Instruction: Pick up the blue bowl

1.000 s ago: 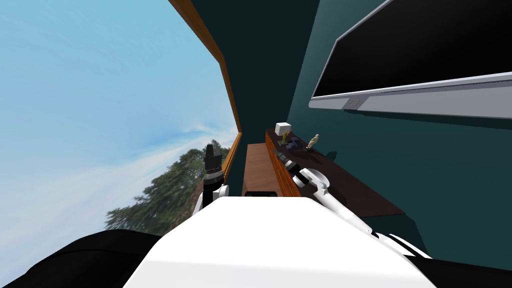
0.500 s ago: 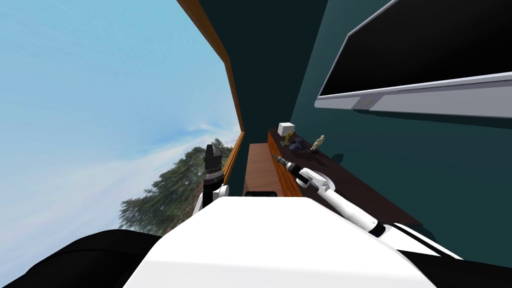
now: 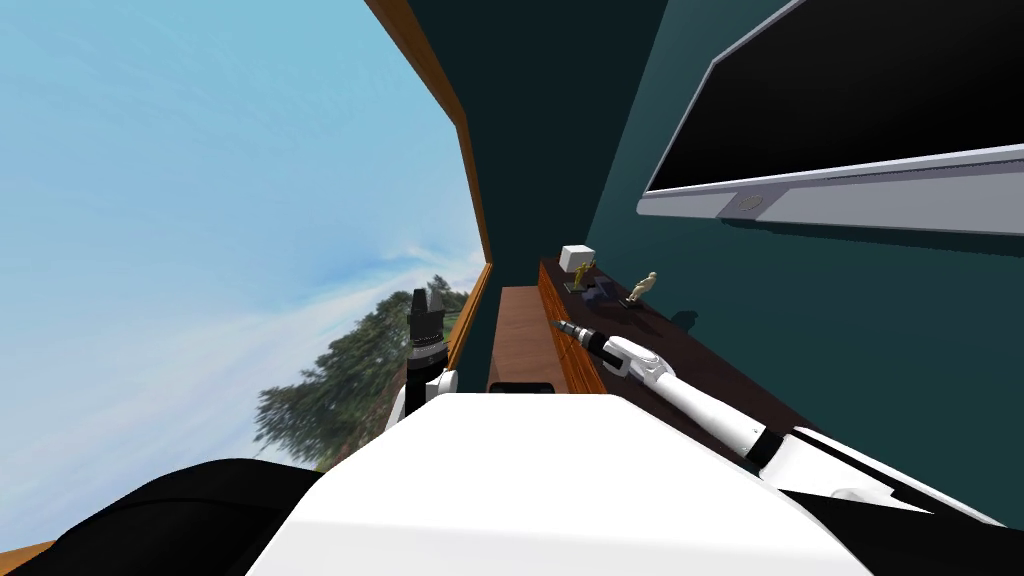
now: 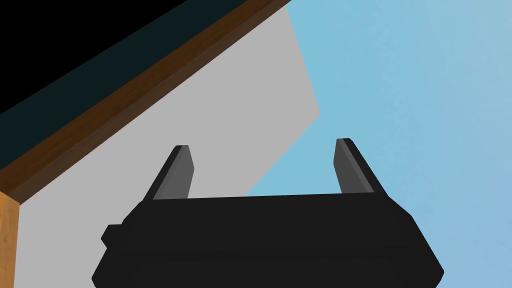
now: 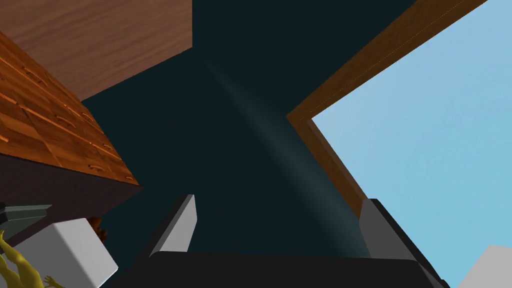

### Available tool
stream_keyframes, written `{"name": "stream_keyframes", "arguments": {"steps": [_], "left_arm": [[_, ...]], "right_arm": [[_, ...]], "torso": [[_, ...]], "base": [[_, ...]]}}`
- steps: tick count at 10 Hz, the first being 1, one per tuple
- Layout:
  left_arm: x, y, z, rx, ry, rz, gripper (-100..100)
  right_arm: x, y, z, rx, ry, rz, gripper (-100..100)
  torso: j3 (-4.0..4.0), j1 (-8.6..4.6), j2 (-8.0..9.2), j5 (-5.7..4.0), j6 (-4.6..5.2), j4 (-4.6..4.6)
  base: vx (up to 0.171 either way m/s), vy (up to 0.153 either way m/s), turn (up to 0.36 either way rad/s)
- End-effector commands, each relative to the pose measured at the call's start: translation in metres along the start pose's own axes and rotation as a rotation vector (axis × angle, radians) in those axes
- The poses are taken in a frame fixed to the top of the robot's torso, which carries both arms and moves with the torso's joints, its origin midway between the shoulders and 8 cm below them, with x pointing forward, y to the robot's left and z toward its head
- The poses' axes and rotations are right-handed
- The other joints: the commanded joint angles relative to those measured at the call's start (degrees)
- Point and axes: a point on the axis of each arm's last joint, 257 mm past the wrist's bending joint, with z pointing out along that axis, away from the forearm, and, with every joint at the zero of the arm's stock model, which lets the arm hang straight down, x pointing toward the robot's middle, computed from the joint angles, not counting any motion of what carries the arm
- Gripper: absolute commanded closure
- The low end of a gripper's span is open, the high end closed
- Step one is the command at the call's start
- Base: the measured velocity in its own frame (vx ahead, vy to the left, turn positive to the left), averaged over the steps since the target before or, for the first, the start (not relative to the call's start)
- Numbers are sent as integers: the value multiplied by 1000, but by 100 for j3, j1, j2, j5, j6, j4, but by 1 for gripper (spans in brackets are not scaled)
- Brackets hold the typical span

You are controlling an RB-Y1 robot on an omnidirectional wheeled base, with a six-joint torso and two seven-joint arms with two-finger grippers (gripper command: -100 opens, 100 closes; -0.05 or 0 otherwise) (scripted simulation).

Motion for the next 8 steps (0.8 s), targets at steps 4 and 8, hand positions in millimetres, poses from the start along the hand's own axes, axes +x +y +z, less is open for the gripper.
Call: {"name": "stream_keyframes", "arguments": {"steps": [4,8], "left_arm": [[0,0,0,0,0,0,0],[0,0,0,0,0,0,0]], "right_arm": [[29,-79,-27,157,138,-125,-100],[47,-134,-61,265,247,-215,-100]], "torso": [[1,-1,1,-1,2,0],[2,-1,2,-1,1,1]], "base": [[-20,8,51],[-23,6,47]]}}
